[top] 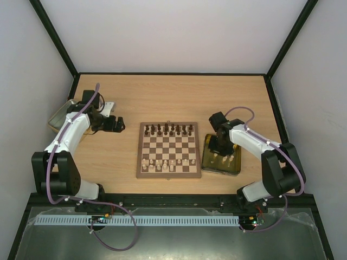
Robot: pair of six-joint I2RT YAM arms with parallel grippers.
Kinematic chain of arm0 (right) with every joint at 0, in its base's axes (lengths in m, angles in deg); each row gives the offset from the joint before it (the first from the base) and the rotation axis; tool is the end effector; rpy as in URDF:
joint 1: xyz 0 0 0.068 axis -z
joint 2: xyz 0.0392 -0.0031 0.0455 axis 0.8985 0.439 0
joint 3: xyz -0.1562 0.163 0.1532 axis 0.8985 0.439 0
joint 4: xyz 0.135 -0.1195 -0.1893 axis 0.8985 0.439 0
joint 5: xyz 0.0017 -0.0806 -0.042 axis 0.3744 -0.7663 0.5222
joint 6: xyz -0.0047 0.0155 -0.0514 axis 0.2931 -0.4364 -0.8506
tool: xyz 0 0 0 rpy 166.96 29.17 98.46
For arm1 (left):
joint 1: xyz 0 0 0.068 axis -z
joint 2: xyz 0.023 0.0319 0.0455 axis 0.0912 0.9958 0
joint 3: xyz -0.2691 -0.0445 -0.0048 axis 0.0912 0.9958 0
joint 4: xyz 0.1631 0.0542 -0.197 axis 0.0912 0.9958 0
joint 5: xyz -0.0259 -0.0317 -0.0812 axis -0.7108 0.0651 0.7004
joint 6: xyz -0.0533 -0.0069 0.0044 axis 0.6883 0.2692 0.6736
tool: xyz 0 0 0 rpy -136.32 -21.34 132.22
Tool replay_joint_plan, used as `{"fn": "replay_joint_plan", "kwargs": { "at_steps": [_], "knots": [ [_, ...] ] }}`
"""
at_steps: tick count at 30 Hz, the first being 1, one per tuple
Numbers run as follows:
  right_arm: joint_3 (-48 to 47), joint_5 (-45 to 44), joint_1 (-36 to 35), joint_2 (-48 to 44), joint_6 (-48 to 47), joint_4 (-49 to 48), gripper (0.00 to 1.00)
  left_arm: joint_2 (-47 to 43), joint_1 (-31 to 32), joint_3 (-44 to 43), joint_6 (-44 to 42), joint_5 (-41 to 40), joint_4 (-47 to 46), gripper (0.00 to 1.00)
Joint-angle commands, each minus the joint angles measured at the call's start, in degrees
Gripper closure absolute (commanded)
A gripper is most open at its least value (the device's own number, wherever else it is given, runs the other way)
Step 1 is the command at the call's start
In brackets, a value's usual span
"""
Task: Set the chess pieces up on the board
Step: Pick up the chess piece from the storage box.
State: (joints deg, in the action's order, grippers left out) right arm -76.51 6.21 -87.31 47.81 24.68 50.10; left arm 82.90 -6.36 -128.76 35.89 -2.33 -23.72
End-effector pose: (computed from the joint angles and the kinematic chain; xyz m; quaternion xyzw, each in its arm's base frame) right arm 0.2226 0.1031 0.1823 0.1359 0.9828 0.1222 0.0274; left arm 0.2797 -0.0049 0.2528 0.0730 0.9631 -0.1306 0.2236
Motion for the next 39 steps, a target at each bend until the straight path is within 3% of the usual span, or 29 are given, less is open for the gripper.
{"fn": "replay_joint_plan", "kwargs": {
  "at_steps": [1, 6, 13, 26, 32, 39],
  "knots": [
    [-0.6, -2.0, 0.7, 1.7, -0.4, -1.3, 0.75, 0.7, 0.4, -0.1, 0.2, 1.3, 0.2, 0.01],
    [-1.3, -2.9, 1.1, 2.3, -0.7, -0.9, 0.81, 0.4, 0.6, 0.2, 0.2, 1.7, 0.1, 0.0],
    [-4.1, -4.3, 1.3, 2.0, -1.6, 2.3, 0.98, 0.1, 0.6, 0.3, 0.2, 2.1, 0.1, 0.0],
    [-8.2, -5.2, -0.5, -5.0, -3.4, 12.2, 0.98, -1.3, 0.6, 0.8, 0.5, 2.2, -0.1, 0.0],
    [-13.9, -8.7, -13.1, -5.3, -0.1, 17.3, 0.98, -1.4, 0.6, 0.9, 0.6, 2.0, -0.2, 0.0],
    [-20.6, -6.1, -26.8, -1.2, 2.5, 20.5, 0.98, -1.2, 0.8, 1.0, 0.6, 2.1, -0.4, 0.0]
  ]
}}
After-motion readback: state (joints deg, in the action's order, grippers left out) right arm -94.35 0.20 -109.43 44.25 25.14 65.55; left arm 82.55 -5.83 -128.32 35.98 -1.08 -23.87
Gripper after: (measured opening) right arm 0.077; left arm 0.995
